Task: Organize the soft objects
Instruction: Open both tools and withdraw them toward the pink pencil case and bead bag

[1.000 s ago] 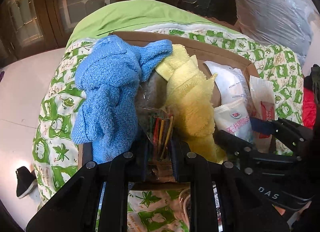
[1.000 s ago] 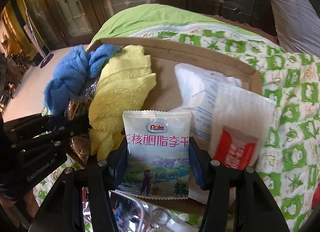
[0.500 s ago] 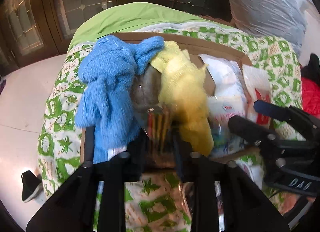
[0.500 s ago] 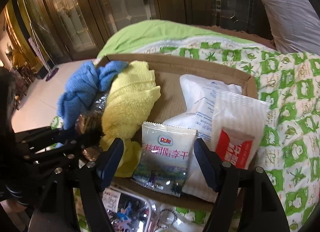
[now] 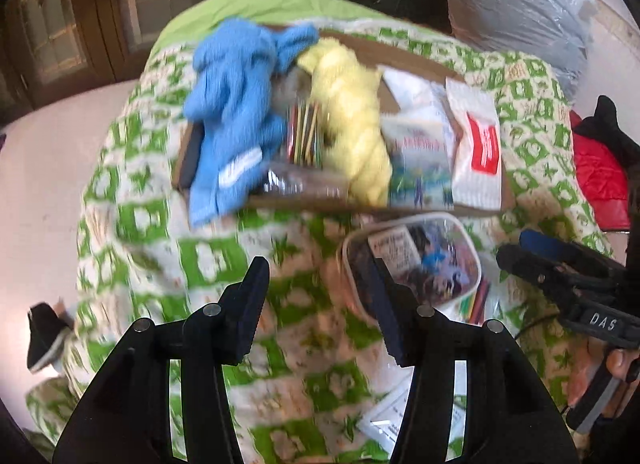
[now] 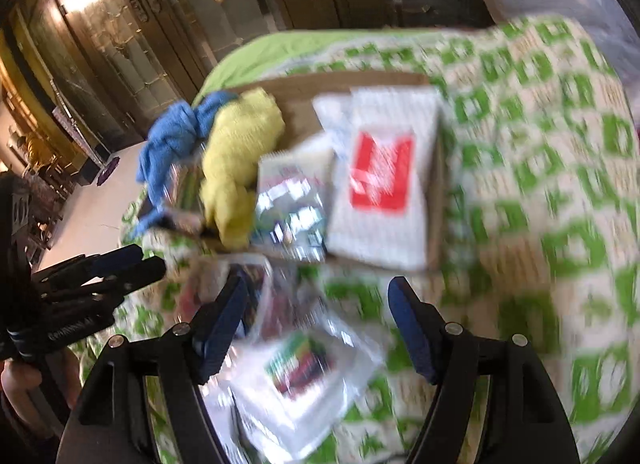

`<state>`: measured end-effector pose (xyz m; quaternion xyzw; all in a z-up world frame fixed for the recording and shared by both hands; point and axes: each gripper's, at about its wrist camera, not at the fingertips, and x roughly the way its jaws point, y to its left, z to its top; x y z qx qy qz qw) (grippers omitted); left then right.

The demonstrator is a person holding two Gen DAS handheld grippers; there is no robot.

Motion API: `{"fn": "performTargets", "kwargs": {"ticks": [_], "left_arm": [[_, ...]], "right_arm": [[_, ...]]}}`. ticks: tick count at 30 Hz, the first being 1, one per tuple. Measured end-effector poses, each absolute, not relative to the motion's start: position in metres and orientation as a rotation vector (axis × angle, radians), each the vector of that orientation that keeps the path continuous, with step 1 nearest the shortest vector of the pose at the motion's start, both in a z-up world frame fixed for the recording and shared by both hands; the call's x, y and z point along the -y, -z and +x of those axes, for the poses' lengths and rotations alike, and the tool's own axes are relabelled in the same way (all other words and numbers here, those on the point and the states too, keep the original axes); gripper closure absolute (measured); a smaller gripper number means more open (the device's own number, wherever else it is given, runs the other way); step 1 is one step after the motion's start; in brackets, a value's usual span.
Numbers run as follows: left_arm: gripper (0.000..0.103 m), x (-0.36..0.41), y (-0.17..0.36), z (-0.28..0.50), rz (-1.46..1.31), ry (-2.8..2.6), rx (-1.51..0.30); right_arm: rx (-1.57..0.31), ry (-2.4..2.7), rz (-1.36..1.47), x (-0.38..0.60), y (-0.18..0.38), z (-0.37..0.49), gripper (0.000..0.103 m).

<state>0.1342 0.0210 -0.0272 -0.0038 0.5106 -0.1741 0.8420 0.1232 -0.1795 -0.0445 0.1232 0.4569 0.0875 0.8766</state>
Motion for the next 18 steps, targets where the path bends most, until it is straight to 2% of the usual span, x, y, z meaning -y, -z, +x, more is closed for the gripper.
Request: {"fn": "performTargets", "kwargs": {"ticks": [18], "left_arm": [[0.052, -0.010, 0.043, 0.121, 0.016, 0.361, -1.131]], "right_arm": [[-1.021, -0.194, 0.227, 0.180, 0.063, 0.091, 0.030]]}}
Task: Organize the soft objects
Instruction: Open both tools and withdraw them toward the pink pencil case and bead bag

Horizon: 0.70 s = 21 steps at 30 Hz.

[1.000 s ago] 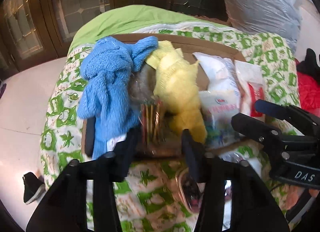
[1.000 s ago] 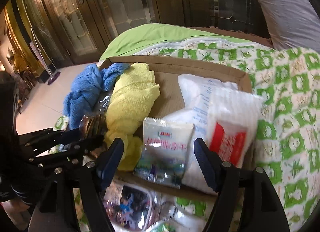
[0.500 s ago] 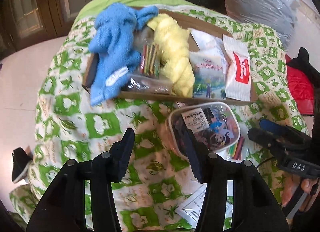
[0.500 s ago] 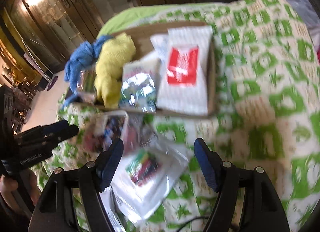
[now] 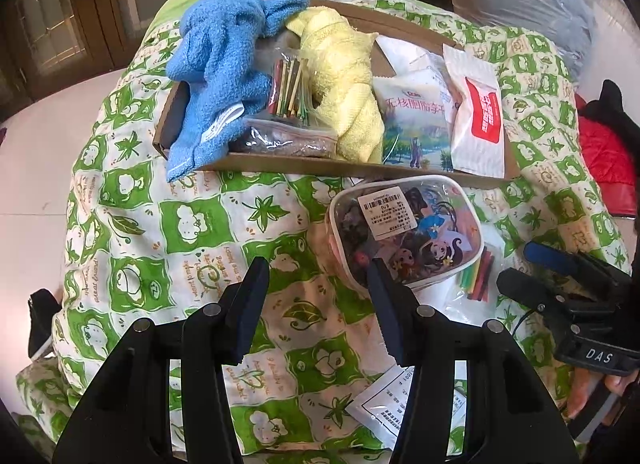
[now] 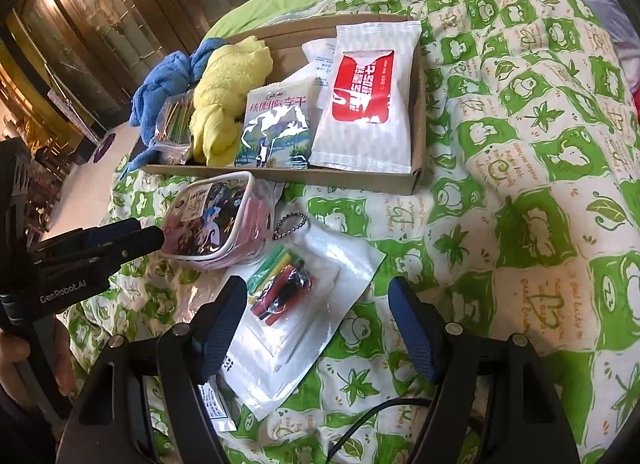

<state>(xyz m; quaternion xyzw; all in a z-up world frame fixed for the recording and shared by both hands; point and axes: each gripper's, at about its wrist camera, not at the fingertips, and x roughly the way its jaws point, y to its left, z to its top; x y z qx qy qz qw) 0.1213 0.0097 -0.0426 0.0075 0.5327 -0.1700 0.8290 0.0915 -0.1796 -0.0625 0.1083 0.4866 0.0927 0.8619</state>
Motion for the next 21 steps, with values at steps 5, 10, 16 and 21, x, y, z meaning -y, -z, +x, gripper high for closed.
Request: {"fn": "performTargets", "kwargs": {"ticks": [5, 10, 16, 21], "left_arm": [[0.052, -0.008, 0.043, 0.122, 0.010, 0.364, -1.131], [0.052, -0.008, 0.038, 0.123, -0.002, 0.370, -1.114], [0.052, -0.017, 0.034, 0.125, -0.029, 0.350, -1.108], [0.052, -0.025, 0.027, 0.125, -0.069, 0.333, -1.089]], "right_arm": [[-1.023, -0.190, 0.218, 0.176, 0.064, 0.093, 0.030], [-1.007, -0.128, 0.174, 0.173, 0.059, 0.110, 0.030], [-1.033, -0.143, 0.122, 0.156, 0.064, 0.125, 0.030], [-1.050, -0.302, 0.111, 0.134, 0.064, 0.116, 0.030]]}}
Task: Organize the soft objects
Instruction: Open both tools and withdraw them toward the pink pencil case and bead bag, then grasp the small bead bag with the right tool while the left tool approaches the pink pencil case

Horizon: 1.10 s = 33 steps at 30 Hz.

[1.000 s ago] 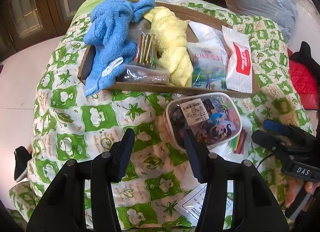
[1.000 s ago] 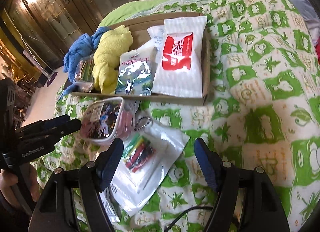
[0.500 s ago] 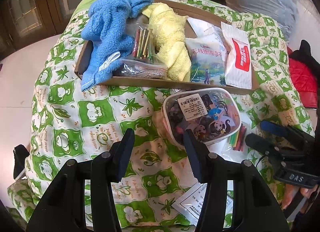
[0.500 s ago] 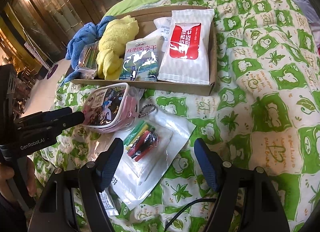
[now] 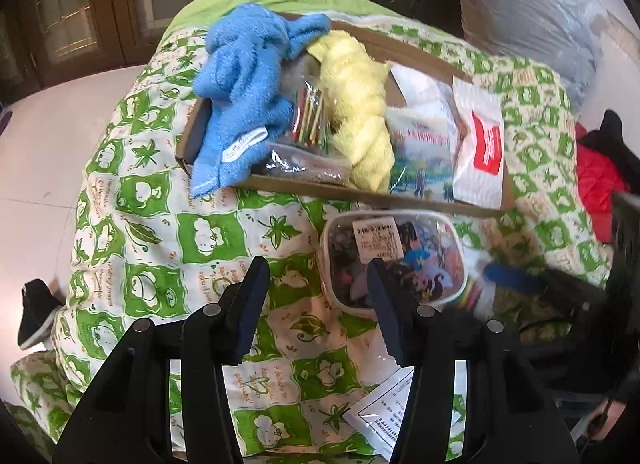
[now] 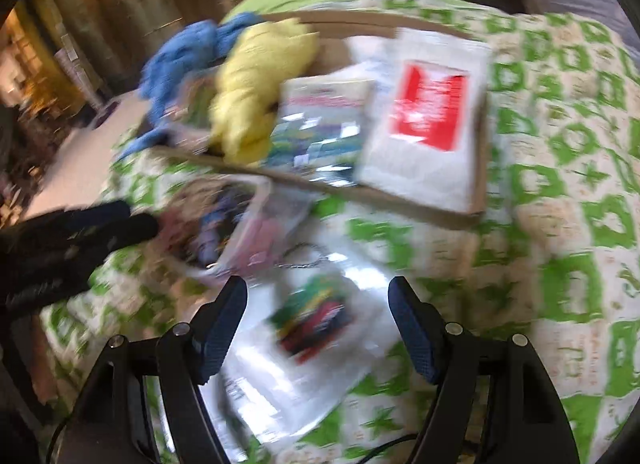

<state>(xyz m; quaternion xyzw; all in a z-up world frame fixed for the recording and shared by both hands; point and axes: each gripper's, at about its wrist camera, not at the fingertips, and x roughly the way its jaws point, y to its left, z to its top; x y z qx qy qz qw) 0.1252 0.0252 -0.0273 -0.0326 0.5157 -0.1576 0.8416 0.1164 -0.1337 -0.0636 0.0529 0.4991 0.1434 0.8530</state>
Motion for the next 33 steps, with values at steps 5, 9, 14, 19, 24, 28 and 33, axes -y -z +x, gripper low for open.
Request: {"fn": "performTargets", "kwargs": {"ticks": [5, 9, 14, 19, 24, 28, 33], "left_arm": [[0.052, -0.023, 0.031, 0.126, -0.062, 0.328, -1.105], [0.052, -0.019, 0.037, 0.128, -0.053, 0.329, -1.128], [0.052, -0.021, 0.039, 0.129, -0.056, 0.321, -1.137], [0.052, -0.023, 0.040, 0.130, -0.062, 0.316, -1.141], [0.052, -0.023, 0.040, 0.130, -0.062, 0.317, -1.144], [0.052, -0.023, 0.042, 0.130, -0.056, 0.315, -1.149], [0.052, -0.021, 0.045, 0.131, -0.052, 0.323, -1.157]], "right_arm": [[-1.108, -0.368, 0.195, 0.130, 0.066, 0.111, 0.030], [-1.169, -0.309, 0.251, 0.139, 0.078, 0.111, 0.030], [-1.168, -0.303, 0.280, 0.143, 0.076, 0.112, 0.030], [-1.184, -0.294, 0.260, 0.140, 0.076, 0.110, 0.030], [-1.192, -0.262, 0.246, 0.125, 0.077, 0.112, 0.030], [-1.210, -0.239, 0.147, 0.103, 0.083, 0.119, 0.029], [-1.182, -0.210, 0.008, 0.089, 0.088, 0.115, 0.046]]}}
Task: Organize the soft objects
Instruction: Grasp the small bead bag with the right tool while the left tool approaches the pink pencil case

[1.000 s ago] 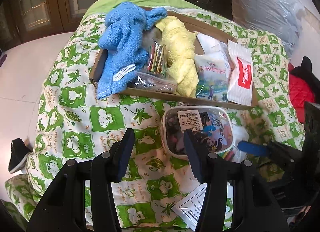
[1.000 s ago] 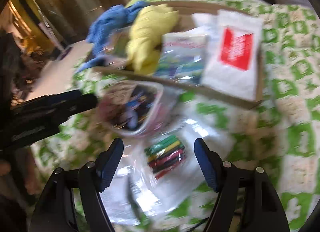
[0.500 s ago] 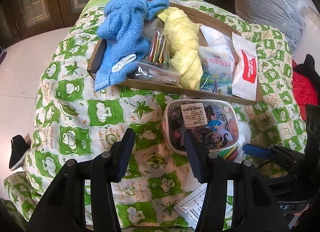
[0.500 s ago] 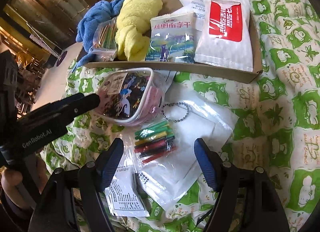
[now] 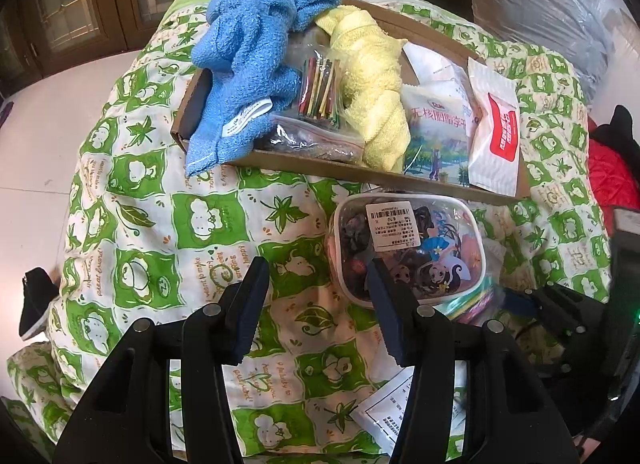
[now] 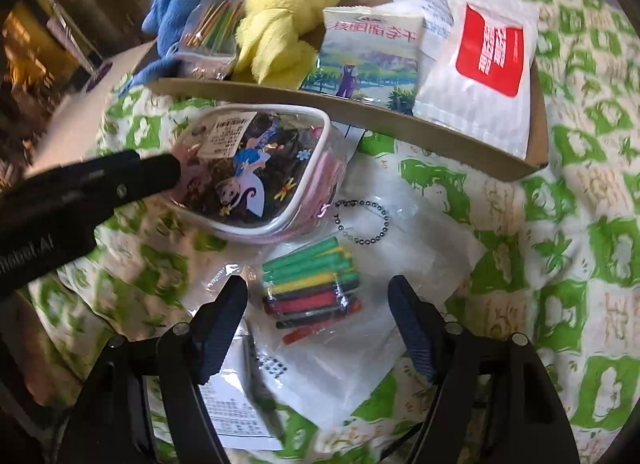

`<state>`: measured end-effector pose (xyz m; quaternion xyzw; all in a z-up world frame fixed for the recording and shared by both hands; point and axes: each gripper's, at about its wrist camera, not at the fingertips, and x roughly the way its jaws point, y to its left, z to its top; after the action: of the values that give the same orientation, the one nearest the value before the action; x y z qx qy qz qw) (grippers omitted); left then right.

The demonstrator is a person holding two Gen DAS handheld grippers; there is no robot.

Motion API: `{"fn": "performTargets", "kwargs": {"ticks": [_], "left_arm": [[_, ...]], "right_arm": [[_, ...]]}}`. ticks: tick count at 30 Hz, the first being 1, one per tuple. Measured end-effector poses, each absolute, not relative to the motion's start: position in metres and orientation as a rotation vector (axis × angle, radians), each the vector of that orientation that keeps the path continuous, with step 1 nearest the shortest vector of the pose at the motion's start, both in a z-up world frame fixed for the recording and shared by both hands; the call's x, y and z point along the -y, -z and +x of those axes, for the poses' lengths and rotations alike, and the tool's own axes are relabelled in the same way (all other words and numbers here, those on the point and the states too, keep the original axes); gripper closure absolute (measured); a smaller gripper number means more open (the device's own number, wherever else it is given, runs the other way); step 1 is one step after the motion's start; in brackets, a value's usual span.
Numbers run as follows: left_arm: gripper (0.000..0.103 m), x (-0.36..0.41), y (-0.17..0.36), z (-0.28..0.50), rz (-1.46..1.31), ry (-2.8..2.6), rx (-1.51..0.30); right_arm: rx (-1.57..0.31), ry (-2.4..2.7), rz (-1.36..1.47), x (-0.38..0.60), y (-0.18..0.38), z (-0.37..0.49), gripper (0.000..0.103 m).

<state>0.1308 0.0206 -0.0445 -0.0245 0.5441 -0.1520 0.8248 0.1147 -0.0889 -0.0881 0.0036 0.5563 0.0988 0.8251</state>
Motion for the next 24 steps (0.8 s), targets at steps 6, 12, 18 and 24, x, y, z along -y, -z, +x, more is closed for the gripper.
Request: {"fn": "performTargets", "kwargs": {"ticks": [6, 12, 18, 24], "left_arm": [[0.052, -0.015, 0.049, 0.139, -0.080, 0.377, -1.172], [0.052, -0.007, 0.051, 0.166, -0.087, 0.412, -1.148], [0.042, 0.001, 0.058, 0.178, -0.127, 0.510, -1.159], [0.041, 0.024, 0.051, 0.146, -0.017, 0.643, -1.194]], "right_arm": [[-1.173, -0.203, 0.085, 0.116, 0.082, 0.112, 0.095], [-1.159, -0.242, 0.208, 0.139, 0.082, 0.111, 0.095], [-1.150, -0.267, 0.214, 0.144, 0.083, 0.110, 0.095], [-1.142, -0.271, 0.229, 0.155, 0.080, 0.113, 0.095]]}}
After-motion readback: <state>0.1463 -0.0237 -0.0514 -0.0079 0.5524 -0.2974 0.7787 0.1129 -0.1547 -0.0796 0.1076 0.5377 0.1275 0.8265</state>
